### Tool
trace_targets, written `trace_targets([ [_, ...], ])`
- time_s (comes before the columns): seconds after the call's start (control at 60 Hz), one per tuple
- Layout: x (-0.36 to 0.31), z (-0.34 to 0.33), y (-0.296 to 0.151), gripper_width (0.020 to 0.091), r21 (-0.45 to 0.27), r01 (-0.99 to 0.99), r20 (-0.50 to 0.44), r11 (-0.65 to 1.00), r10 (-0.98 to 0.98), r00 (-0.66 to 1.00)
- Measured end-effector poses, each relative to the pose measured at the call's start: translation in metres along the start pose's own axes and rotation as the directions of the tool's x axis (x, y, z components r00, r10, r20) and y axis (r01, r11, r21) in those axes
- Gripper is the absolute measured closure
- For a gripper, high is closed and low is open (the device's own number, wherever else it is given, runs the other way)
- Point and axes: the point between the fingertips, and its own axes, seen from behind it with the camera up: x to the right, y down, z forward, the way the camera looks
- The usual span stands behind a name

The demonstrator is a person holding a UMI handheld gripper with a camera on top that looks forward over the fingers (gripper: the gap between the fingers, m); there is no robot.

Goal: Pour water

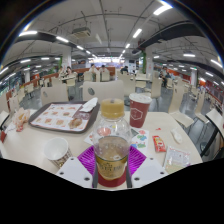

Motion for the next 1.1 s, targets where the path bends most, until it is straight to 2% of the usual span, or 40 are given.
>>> trace_targets([
  [0.017,0.000,-0.001,0.005,0.0707,-0.004,0.000,0.004,1.000,0.000,1.000],
  [0.05,0.000,-0.003,0.000,0.0722,0.034,-0.003,0.008,0.999,0.003,1.000],
  [0.183,-0.003,0.000,0.002,0.0694,0.038,-0.002,0.008,0.999,0.002,1.000],
  [0.3,-0.002,-0.001,0.005,0.0589,0.002,-0.006,0.003,1.000,0.006,1.000],
  [0.333,0.000,-0.005,0.007,0.0532,-0.020,-0.009,-0.007,1.000,0.009,1.000],
  [0.383,-0.001,-0.012,0.010,0.0339,-0.055,-0.017,-0.015,0.998,0.017,1.000],
  [0.4,-0.001,-0.015,0.011,0.0251,-0.066,-0.020,-0.017,0.998,0.019,1.000],
  [0.417,-0.001,-0.014,0.012,0.0241,-0.074,-0.022,-0.020,0.997,0.021,1.000],
  [0.45,-0.001,-0.026,0.011,0.0286,-0.090,-0.027,-0.034,0.996,0.024,0.999],
  [0.517,-0.002,-0.048,0.010,0.0241,-0.118,-0.028,-0.068,0.993,0.020,0.997],
  [0.783,-0.048,-0.164,0.020,0.0255,-0.250,-0.083,-0.111,0.965,0.056,0.992],
  [0.9,-0.072,-0.212,0.017,0.0255,-0.241,-0.101,-0.119,0.965,0.074,0.990],
  [1.1,-0.090,-0.249,0.013,0.0255,-0.223,-0.103,-0.133,0.969,0.075,0.988],
])
